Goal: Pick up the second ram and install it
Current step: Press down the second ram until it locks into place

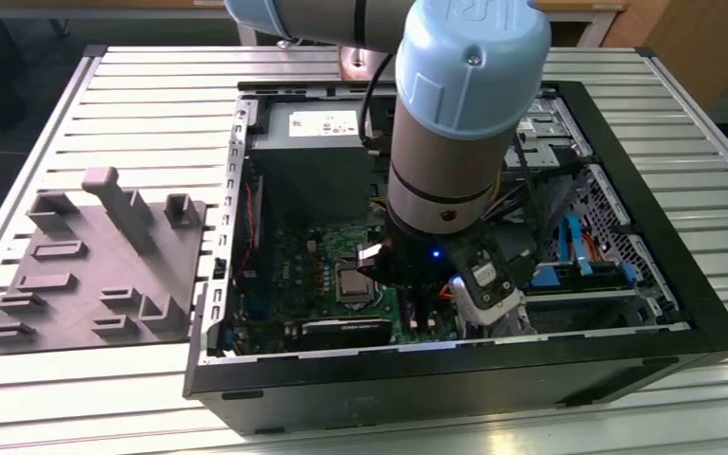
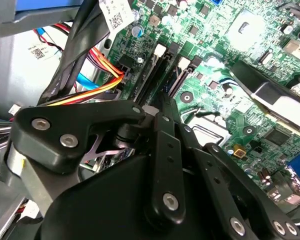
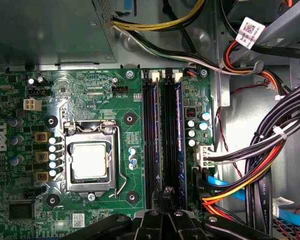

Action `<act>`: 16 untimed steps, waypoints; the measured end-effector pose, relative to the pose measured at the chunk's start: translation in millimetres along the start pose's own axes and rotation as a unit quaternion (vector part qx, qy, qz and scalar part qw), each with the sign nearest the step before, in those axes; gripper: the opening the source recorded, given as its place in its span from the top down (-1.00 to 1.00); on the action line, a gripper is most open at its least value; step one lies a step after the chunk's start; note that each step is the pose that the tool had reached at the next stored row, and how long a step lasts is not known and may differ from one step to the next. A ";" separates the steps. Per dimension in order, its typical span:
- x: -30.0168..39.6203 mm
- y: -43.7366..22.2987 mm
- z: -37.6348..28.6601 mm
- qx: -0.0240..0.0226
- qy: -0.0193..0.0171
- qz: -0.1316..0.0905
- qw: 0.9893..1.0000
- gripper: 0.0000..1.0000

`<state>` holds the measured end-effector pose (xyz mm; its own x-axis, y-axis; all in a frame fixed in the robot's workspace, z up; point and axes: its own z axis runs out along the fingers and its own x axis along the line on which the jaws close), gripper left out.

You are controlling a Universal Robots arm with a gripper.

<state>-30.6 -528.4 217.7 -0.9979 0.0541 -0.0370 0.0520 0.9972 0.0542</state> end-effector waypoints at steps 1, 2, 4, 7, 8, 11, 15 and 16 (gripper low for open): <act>-0.1 0.3 -1.4 -0.001 0.000 0.000 1.000 0.79; -0.1 0.3 -3.9 0.000 0.000 0.000 1.000 0.79; -0.3 0.4 -9.3 0.001 0.000 0.000 1.000 0.79; -0.6 0.8 -17.9 0.001 0.000 0.000 1.000 0.79; -0.7 1.0 -20.8 0.001 0.000 0.000 1.000 0.79; -1.1 1.5 -29.4 0.001 0.000 0.000 1.000 0.79; -1.2 1.6 -32.2 0.000 0.000 0.000 1.000 0.79; -1.2 1.6 -32.3 0.001 0.000 0.000 1.000 0.79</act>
<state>-30.6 -528.6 250.1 -0.9979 0.0540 -0.0368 0.0520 0.9972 0.0532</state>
